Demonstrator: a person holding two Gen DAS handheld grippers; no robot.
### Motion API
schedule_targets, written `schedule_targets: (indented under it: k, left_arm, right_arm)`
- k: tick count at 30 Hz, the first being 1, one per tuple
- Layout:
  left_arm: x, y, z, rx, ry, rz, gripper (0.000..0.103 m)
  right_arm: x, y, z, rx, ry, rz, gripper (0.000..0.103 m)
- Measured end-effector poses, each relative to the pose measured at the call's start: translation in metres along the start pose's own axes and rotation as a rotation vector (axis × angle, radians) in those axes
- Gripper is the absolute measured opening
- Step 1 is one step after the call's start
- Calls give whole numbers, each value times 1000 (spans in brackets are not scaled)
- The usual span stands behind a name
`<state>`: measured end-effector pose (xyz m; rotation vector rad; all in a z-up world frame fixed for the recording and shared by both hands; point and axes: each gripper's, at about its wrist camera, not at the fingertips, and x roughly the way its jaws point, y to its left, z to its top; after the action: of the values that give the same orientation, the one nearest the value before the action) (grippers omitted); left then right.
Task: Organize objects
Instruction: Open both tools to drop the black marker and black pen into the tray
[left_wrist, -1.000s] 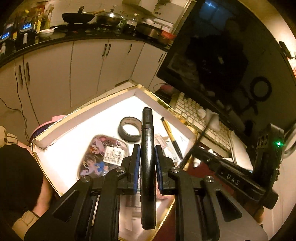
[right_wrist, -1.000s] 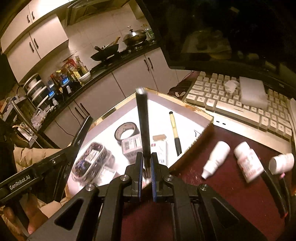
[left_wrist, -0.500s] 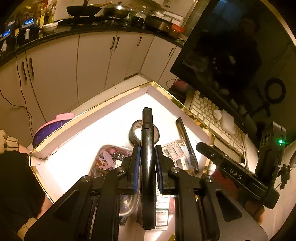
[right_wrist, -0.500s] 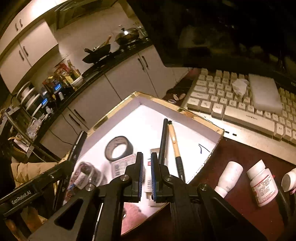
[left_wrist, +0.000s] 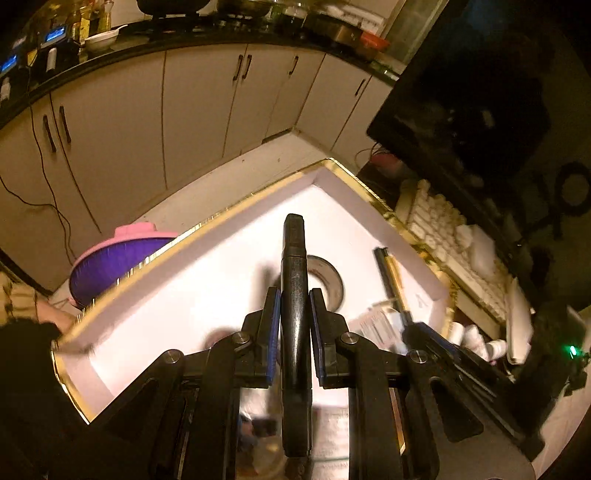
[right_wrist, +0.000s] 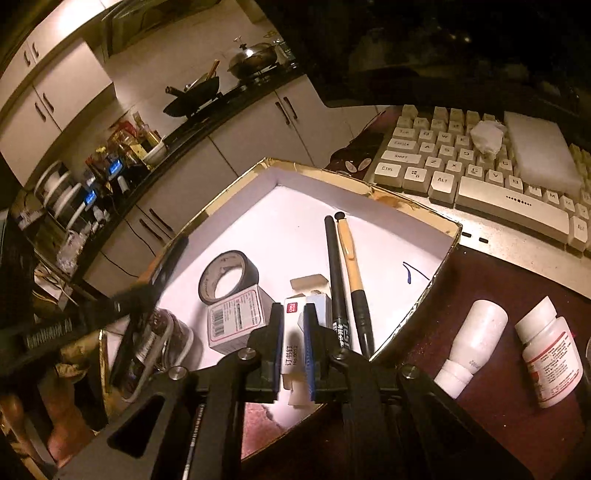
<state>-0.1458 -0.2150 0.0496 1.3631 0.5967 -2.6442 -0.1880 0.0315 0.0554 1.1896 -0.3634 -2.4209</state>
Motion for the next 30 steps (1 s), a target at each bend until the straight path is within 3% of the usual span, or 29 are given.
schedule_targets:
  k: [7,12,23,28,30]
  left_arm:
    - [34,-6,30,88,64,45,15]
    - [48,-14,31,178,85,100,15]
    - [75,-23,43,229,109,113,15]
    - [72,-15,44,194,94,111,15]
    - [67,-10,45,166,81,90,21]
  right_arm:
    - [1,3,-3,-36,-13,-22,17]
    - [0,4,-4,-54,-24,-35,18]
    - [0,13,-7,-92,-49,-51,30]
    - [0,16,-8,-98,-52,-36,36]
    - [0,16,-9,-99,-52,-30,40]
